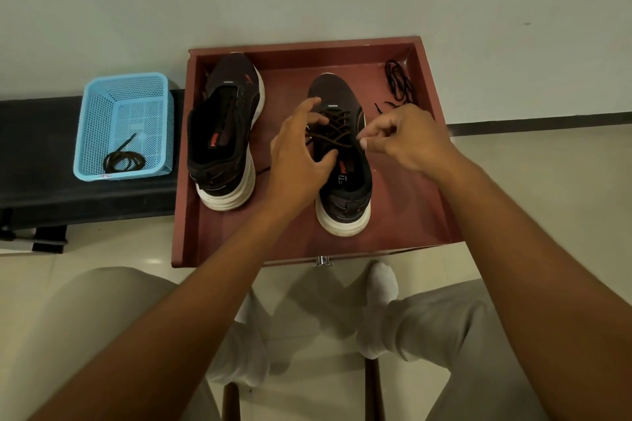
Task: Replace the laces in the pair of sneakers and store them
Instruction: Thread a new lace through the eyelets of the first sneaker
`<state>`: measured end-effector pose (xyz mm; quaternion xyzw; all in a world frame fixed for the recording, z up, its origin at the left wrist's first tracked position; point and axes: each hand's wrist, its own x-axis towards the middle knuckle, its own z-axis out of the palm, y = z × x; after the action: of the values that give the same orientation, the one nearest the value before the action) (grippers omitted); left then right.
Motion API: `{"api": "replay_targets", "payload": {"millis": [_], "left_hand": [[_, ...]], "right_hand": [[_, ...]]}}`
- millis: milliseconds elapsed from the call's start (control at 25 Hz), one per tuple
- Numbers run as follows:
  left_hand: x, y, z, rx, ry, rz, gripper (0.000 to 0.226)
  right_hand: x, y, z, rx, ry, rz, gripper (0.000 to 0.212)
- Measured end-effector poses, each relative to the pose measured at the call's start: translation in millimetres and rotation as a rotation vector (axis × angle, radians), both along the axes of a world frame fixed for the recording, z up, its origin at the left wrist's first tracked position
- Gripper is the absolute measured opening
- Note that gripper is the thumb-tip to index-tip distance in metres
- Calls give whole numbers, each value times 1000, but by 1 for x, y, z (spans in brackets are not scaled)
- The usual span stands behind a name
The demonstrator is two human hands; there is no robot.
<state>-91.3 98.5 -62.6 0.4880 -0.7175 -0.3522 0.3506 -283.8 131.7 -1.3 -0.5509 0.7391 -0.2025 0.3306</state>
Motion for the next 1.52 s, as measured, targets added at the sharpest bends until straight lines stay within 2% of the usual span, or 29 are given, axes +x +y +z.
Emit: {"api": "replay_targets", "payload": {"millis": [160,200,360,480,560,640,720,840,1040,1200,1360,1520], "left_hand": [[0,0,-4,-56,-39,22,78],[0,1,-5,-58,-39,25,77],[1,4,-2,-60,-41,31,78],[1,3,-3,-21,-16,33,81],[0,2,-3,25,14,31,84],[-1,3,-4,57,29,35,87],[-2,3,-6,65,33,39,87],[-4,3,-8,71,22,37,86],[-5,5,-7,103,-4,15,81],[-1,5,0,92,-9,16,67],[-1,5,8,198,-55,147,34],[-3,3,21,252,36,177,13]], "right_hand": [[-5,2,0,4,-24,-110,6],[-11,2,2,23,41,-157,3],[-39,0,-2,222,350,-363,15],[-34,2,-6,310,396,-285,24],[-19,2,-5,163,344,-177,29],[-3,1,0,2,197,-36,29],[9,1,2,-20,62,40,20],[7,0,-1,-16,45,-7,13],[-13,-3,-6,99,196,-257,12],[-11,-2,-5,117,95,-174,13],[-11,0,1,81,-12,-178,11],[-3,-2,3,-54,-70,-113,9]]}}
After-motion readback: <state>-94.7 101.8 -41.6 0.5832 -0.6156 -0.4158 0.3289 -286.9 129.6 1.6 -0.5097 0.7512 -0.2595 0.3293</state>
